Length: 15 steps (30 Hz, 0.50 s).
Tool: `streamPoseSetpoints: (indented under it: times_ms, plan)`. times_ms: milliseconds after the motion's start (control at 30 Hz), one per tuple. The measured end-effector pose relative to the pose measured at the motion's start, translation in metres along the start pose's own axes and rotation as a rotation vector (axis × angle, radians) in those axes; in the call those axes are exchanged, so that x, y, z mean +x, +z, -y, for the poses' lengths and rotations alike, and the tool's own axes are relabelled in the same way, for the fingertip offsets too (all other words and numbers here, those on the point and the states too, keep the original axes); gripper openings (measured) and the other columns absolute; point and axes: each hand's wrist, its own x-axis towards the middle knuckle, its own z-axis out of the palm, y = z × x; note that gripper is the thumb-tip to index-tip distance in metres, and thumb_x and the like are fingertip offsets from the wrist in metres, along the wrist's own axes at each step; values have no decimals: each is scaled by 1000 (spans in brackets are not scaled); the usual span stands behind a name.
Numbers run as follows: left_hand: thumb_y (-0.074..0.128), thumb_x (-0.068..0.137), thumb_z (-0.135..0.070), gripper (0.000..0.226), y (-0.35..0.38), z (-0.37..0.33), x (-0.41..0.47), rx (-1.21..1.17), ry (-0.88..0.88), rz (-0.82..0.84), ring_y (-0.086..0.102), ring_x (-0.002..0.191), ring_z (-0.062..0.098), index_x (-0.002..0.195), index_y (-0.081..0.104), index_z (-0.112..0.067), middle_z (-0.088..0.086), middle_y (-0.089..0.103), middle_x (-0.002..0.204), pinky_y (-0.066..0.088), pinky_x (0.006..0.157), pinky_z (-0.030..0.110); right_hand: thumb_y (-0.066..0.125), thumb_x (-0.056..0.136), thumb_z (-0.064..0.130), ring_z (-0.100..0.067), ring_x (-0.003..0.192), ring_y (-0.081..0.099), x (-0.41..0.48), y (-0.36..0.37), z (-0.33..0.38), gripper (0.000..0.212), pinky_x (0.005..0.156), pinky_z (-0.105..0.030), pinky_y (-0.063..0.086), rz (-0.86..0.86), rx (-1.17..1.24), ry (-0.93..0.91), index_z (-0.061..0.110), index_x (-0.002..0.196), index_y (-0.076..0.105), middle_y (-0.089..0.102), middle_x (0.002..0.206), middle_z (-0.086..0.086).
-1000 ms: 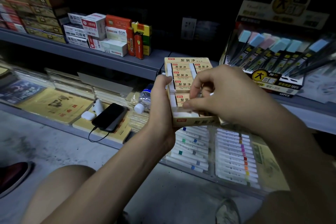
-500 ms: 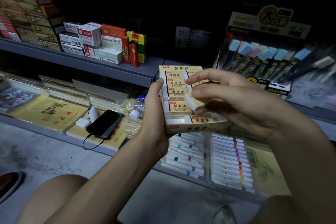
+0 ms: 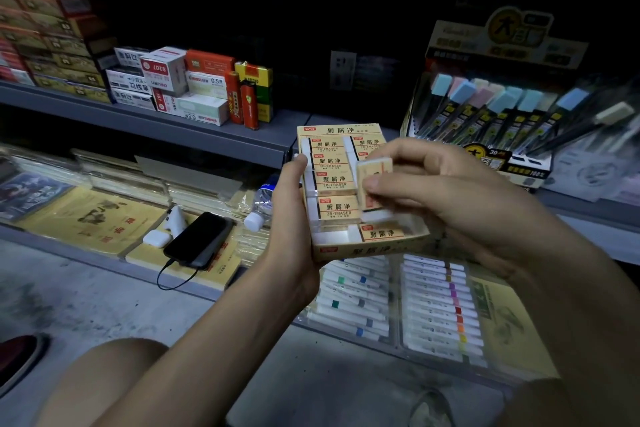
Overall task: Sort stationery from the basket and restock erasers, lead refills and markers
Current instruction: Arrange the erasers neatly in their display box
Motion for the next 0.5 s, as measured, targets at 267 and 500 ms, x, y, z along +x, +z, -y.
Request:
streamPoseSetpoints:
  times_ms: [267,500]
  plan:
    - [32,101,-59,59,-2,0,1,8,7,-13,76,84,22,118,75,-21,8,79,103,60,69,33,78,87,9,-19,72,77,0,22,-2,24,66,-43,64,-235,-174,-111,20,102,63,76,87,-7]
    - [31,103,-56,57,-1,-4,-3,32,37,14,77,76,17,117,74,-23,5,80,98,60,58,31,81,81,46,0,58,61,10,38,-19,24,60,-28,50,-452,-583,-228,32,91,64,67,66,8]
